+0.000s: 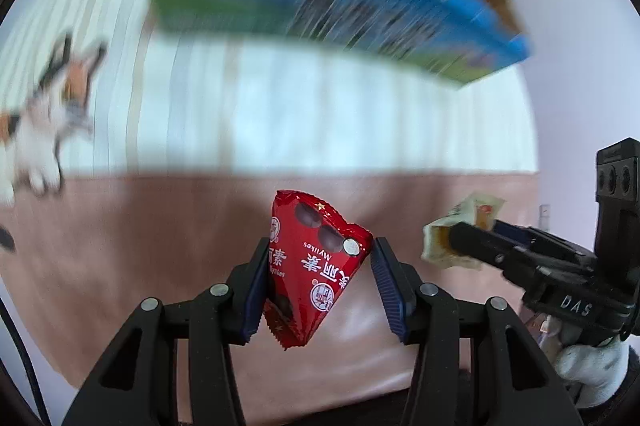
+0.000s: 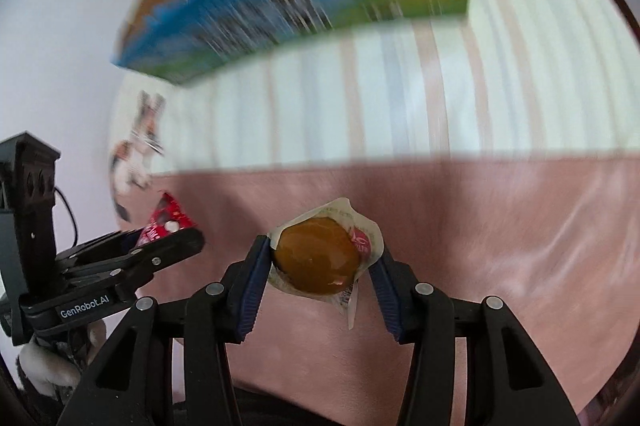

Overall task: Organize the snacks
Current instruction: 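Carry both held snacks over the box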

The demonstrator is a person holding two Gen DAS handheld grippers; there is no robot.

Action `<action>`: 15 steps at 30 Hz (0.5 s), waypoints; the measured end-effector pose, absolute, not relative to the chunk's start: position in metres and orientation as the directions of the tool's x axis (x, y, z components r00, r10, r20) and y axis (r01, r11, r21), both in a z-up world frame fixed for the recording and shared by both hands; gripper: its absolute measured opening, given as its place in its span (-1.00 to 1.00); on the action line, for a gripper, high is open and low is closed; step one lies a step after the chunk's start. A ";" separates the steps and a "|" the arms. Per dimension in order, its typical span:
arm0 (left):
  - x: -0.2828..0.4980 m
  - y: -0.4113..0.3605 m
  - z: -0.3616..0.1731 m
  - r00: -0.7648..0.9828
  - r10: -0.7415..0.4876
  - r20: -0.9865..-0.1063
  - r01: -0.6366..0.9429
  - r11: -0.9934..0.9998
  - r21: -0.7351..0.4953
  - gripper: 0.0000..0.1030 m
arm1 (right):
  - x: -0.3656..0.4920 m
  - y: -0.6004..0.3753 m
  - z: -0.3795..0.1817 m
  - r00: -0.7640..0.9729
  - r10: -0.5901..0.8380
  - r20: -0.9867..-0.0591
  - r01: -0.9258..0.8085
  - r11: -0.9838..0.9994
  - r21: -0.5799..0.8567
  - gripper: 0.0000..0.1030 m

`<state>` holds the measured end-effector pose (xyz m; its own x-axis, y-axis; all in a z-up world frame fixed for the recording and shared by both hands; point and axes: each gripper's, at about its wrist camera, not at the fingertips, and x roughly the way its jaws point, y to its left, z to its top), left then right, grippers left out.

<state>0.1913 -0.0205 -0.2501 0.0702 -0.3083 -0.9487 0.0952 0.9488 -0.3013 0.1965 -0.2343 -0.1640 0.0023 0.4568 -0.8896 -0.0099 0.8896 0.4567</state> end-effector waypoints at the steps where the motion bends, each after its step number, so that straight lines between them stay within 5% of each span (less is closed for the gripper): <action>1: 0.197 -0.023 -0.240 0.086 -0.319 -0.944 0.107 0.945 -0.309 -0.10 | 0.206 -0.237 -0.146 0.033 0.467 -0.884 -0.022 0.884 0.466 0.01; 9: 0.259 -0.040 -0.166 0.207 -0.378 -0.902 0.184 0.921 -0.343 -0.10 | 0.273 -0.249 -0.054 0.218 0.506 -0.834 -0.082 0.861 0.501 0.01; 15: 0.305 -0.049 -0.162 0.242 -0.315 -0.918 0.188 0.943 -0.274 -0.10 | 0.329 -0.254 -0.047 0.272 0.463 -0.844 -0.066 0.884 0.464 0.01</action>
<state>0.3046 -0.0488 -0.1616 0.2417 -0.3146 -0.9179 0.1884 0.9432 -0.2737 0.3294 -0.2541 -0.0471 0.2718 0.4630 -0.8437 -0.0660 0.8836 0.4636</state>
